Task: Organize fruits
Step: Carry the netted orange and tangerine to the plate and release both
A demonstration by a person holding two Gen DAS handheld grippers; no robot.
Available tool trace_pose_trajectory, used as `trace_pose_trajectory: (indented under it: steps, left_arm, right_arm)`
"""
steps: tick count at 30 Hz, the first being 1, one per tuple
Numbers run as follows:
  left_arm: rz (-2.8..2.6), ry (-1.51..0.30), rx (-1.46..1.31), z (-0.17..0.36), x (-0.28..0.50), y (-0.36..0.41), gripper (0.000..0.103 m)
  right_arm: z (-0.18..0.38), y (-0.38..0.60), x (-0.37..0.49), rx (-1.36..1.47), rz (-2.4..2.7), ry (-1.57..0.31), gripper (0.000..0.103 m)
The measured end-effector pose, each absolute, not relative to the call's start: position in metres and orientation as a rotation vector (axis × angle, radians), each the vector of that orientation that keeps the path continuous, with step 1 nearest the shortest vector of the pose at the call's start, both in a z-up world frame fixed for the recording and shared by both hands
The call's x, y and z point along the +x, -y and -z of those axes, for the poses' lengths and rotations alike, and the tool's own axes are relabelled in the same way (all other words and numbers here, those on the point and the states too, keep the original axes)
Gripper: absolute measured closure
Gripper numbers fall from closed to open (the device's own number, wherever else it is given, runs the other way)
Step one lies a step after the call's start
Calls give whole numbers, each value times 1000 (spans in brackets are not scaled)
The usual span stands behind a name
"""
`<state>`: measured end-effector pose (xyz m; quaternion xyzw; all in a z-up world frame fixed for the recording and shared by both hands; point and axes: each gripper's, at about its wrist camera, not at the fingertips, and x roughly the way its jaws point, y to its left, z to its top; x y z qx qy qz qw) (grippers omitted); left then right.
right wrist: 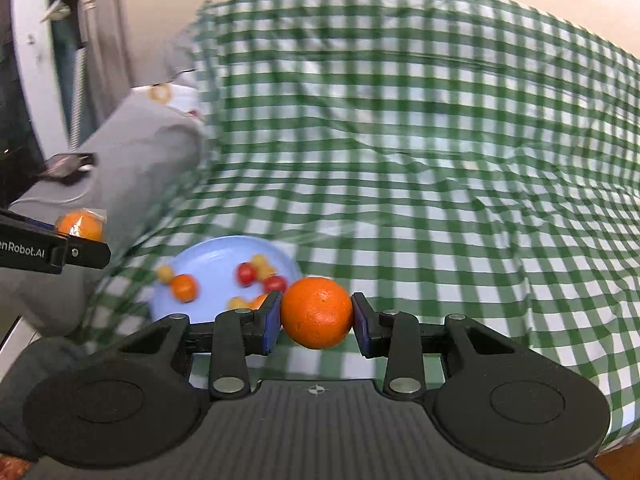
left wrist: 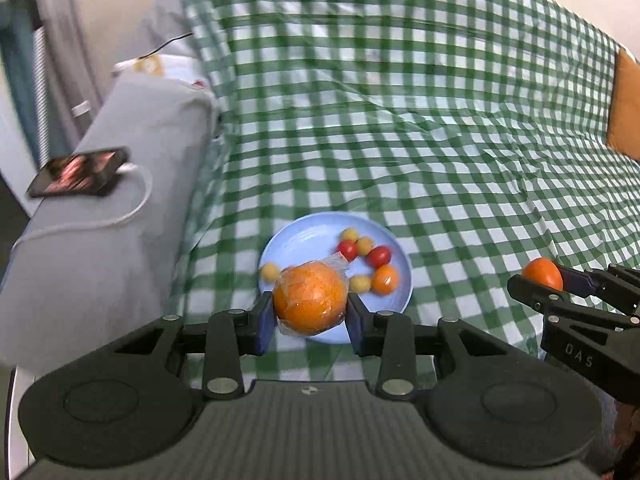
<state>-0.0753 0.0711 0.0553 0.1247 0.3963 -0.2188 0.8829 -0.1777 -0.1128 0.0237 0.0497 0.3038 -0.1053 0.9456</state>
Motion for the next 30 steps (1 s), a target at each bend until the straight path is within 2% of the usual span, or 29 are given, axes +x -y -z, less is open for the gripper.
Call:
trace_pose_trajectory:
  steps: [12,30]
  left_arm:
    - [425,-848,204,-48,-88,-110,62]
    - [432,-926,284,-9,-30,-71,62]
  right_arm:
    - [-25,72,-192,55,132,-643,65]
    - [8,88,-132,68,98,-721,65]
